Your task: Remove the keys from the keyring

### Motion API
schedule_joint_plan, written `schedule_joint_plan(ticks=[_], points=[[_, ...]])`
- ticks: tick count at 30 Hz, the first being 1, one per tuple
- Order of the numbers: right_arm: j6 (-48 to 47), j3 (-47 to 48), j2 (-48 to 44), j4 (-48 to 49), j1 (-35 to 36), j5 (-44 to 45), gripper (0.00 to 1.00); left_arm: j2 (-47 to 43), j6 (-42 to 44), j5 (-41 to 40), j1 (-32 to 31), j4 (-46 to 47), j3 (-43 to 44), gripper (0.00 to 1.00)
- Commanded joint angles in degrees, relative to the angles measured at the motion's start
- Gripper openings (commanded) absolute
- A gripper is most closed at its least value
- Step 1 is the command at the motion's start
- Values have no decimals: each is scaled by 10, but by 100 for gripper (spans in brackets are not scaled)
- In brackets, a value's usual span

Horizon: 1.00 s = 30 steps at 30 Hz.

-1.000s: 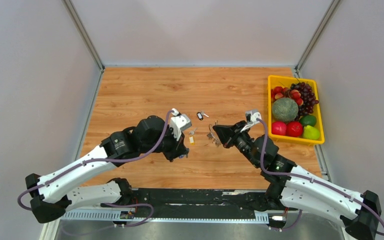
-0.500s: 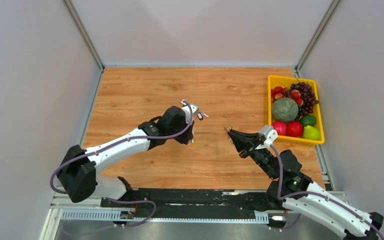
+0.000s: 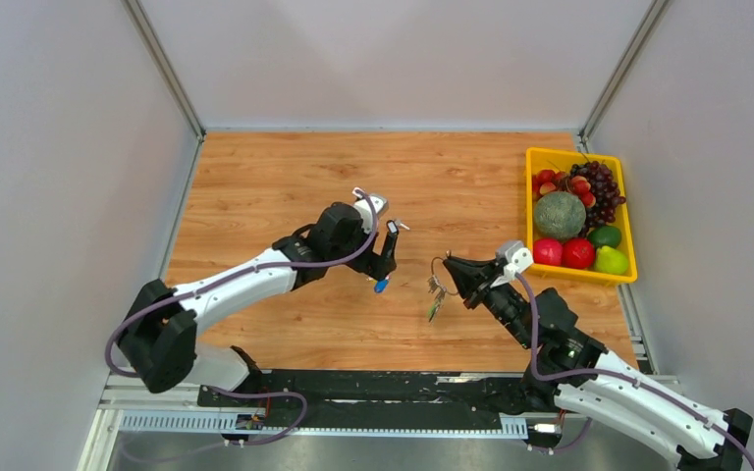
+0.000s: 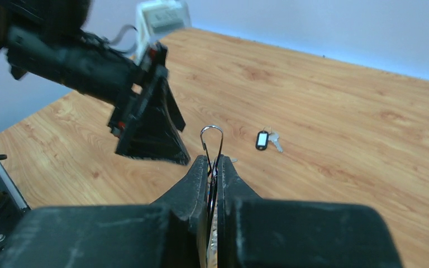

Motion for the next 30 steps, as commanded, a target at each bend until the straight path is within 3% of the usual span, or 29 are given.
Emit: schedule_joint_plan(ticks=[1,9,11,16,22,26,30], points=[[64,52,29,-5,1,-12,0,-106,42,25,2,67,-30,100],[63,141,87,-17,1,-147,0,-286,55,141,2,342,-216,100],[58,163,99,-20,1,-186,0,-301,53,160,2,369,-232,100],[59,218,127,-24,1,-272,0,-303,73,318,2,420,-231,100],[81,255,162,-32,1,-361,0,-308,42,395,2,493,-233,95],[81,259,170,-32,1,-369,0,-304,-4,445,1,546,-229,92],[78,261,173,-30,1,-369,0,-293,-21,467,-2,551,-219,82]])
